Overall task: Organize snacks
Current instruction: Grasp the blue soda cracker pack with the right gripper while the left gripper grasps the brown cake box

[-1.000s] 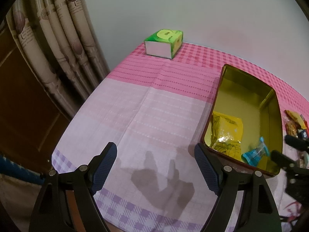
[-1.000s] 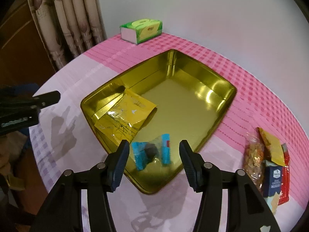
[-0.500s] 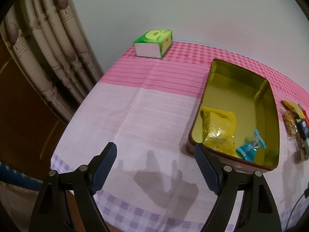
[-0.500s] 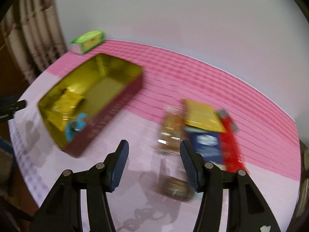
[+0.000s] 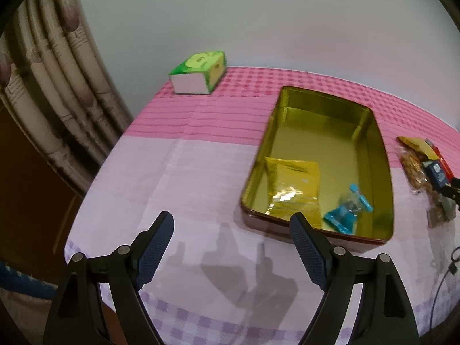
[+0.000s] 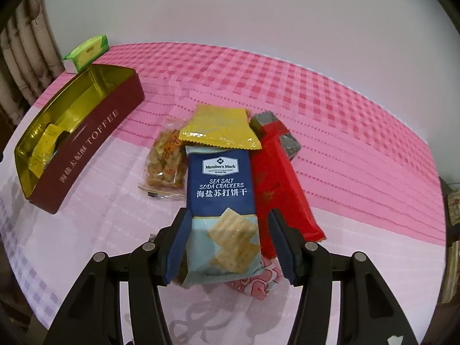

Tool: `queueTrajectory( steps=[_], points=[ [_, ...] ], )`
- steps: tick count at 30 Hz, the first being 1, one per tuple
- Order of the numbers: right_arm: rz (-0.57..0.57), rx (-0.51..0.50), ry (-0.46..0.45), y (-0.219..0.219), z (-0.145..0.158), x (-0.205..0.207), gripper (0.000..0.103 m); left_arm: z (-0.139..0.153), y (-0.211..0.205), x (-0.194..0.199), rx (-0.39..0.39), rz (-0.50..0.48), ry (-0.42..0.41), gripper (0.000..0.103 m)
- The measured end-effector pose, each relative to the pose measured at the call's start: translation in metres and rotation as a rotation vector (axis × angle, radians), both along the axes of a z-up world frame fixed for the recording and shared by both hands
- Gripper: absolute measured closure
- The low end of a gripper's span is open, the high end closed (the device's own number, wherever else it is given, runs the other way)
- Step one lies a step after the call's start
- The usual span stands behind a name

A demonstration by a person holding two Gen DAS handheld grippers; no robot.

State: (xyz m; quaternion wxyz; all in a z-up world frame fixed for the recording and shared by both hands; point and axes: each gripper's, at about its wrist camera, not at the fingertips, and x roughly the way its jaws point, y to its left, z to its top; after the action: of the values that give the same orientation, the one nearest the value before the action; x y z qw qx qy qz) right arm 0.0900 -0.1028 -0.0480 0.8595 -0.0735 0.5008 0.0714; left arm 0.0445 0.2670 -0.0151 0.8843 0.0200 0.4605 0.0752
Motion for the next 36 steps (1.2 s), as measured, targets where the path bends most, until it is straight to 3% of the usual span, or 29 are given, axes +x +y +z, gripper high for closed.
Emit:
queueTrajectory(
  steps=[15, 28, 36],
  points=[
    [0.043, 0.076, 0.023, -0.002, -0.016, 0.012, 0.056, -0.004, -0.101, -0.006, 0.02, -0.193, 0.035, 0.02],
    [0.007, 0.059, -0.035, -0.022, 0.0, -0.023, 0.057, -0.018, -0.189, 0.005, -0.043, -0.333, 0.07, 0.02],
    [-0.077, 0.052, -0.107, -0.066, 0.018, -0.055, 0.057, -0.02, -0.229, 0.01, -0.09, -0.373, 0.077, 0.02]
  ],
)
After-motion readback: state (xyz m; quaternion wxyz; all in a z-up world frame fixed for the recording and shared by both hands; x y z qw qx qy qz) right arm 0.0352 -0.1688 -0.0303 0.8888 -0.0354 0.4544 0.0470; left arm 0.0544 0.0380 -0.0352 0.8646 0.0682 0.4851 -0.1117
